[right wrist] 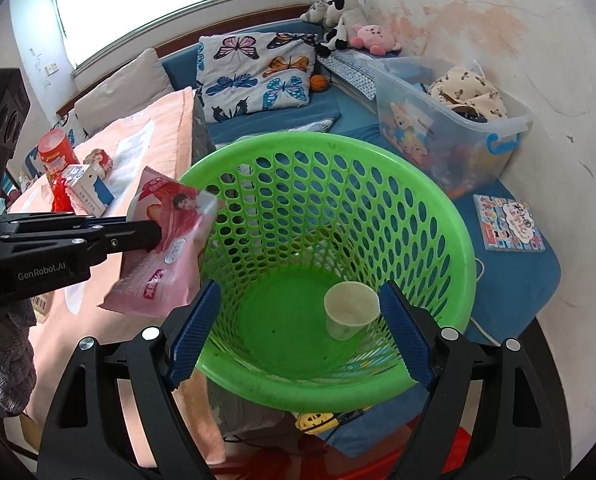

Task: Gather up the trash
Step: 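Carry the wrapper and cup to the green basket and release both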

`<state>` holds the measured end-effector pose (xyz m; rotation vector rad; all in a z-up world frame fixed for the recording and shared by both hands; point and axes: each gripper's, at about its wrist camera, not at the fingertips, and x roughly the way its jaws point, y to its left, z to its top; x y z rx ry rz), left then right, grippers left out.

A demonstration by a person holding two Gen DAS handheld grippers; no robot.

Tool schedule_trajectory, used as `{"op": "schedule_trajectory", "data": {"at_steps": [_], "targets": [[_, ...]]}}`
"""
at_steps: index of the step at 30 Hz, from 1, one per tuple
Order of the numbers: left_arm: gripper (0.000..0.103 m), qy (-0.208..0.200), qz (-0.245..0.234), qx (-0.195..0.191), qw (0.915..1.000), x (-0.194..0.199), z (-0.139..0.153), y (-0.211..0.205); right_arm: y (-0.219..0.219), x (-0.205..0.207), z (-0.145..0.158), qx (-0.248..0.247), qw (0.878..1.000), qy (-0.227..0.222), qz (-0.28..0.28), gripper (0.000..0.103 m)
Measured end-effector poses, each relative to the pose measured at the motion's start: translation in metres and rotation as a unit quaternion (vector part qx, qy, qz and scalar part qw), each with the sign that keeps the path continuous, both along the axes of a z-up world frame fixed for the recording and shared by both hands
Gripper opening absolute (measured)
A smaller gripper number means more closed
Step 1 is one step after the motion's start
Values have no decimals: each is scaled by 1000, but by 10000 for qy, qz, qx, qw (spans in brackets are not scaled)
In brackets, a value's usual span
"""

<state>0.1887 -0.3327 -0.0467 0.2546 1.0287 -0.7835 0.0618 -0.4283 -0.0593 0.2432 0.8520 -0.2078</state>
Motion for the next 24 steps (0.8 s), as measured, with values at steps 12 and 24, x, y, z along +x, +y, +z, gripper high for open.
{"op": "schedule_trajectory", "data": {"at_steps": [12, 24], "targets": [[38, 295, 38, -672, 9973, 2, 9, 14, 3, -2, 8, -154, 9999, -37, -56, 81], [53, -19, 136, -899, 9959, -11, 42, 39, 8, -13, 33, -356, 9990, -279, -45, 82]]}}
